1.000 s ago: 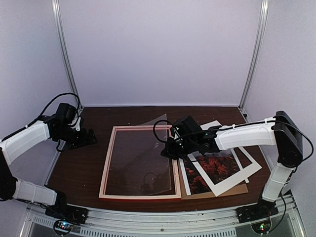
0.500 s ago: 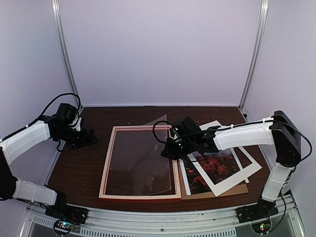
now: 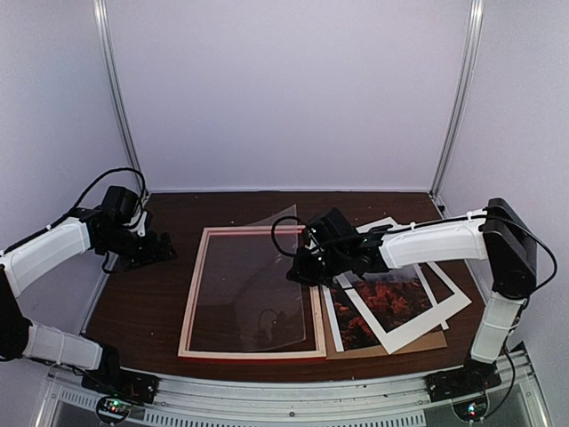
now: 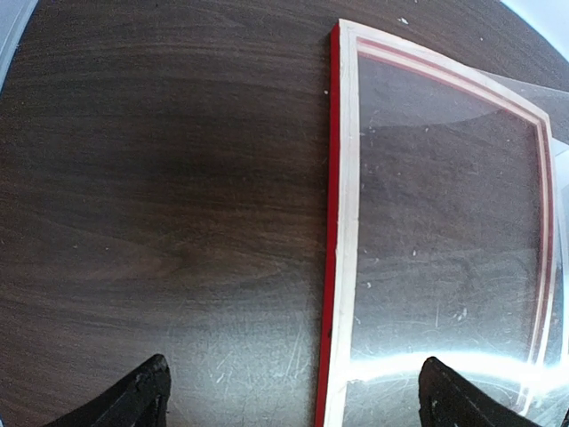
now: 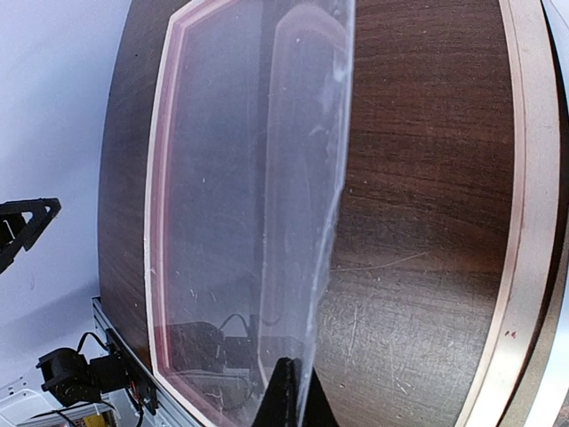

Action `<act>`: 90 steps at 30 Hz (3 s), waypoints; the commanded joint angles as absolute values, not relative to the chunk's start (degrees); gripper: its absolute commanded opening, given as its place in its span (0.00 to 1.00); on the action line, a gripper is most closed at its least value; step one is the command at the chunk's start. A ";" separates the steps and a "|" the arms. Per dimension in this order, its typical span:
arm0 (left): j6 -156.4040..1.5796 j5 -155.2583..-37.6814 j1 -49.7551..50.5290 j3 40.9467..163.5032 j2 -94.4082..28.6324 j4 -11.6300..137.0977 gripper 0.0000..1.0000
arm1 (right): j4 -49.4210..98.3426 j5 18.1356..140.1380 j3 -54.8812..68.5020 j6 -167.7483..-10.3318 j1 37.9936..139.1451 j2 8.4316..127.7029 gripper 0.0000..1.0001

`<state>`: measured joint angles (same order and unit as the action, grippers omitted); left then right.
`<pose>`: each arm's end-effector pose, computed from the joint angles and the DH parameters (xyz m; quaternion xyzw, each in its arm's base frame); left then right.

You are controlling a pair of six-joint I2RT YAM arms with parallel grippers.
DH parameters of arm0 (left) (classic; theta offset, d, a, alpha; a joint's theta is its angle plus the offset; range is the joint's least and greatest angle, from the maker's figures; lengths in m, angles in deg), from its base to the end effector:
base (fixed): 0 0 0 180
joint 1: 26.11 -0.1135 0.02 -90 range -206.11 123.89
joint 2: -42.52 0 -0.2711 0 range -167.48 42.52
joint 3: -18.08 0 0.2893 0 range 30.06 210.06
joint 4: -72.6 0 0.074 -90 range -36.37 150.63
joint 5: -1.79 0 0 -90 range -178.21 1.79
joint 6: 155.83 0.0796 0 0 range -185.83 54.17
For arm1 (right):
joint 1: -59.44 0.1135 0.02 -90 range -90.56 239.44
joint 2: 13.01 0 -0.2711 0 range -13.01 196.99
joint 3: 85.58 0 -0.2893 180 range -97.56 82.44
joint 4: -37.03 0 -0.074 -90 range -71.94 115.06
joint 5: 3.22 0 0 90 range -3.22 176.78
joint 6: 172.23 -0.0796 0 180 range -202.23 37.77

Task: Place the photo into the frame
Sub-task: Place the glass panel at the frame body.

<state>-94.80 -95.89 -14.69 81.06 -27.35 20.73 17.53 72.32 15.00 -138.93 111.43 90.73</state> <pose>0.2853 -0.0685 0.2026 -0.1288 0.9524 -0.1533 0.2299 0.2658 0.3723 0.1531 -0.0118 0.9138 0.3836 0.1327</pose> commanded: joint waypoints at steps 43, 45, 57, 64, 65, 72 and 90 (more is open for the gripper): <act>-94.31 -95.81 -13.32 80.88 -27.88 22.85 0.98 | 14.36 72.36 11.92 -134.21 110.16 91.80 0.00; -94.22 -95.78 -13.28 80.81 -27.93 22.91 0.98 | 14.86 72.01 11.96 -133.96 110.16 91.77 0.00; -95.10 -95.72 -11.33 79.65 -29.26 24.41 0.98 | 18.46 68.09 11.47 -130.83 110.16 90.37 0.00; -95.11 -95.25 -11.16 80.10 -29.72 24.59 0.98 | 17.81 67.30 10.82 -129.73 110.14 88.37 0.00; -95.11 -95.27 -11.17 80.07 -29.73 24.59 0.97 | 17.87 66.92 10.68 -129.71 110.15 88.29 0.00; -95.20 -95.06 -11.16 80.11 -29.32 24.51 0.98 | 18.02 65.54 9.21 -129.45 110.16 88.32 0.00; -95.01 -94.89 -11.08 78.91 -29.82 24.84 0.98 | 21.36 63.38 10.33 -132.13 110.16 91.91 0.00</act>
<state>-94.87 -95.56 -11.46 79.81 -29.45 22.19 18.84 64.84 10.48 -131.68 110.18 90.66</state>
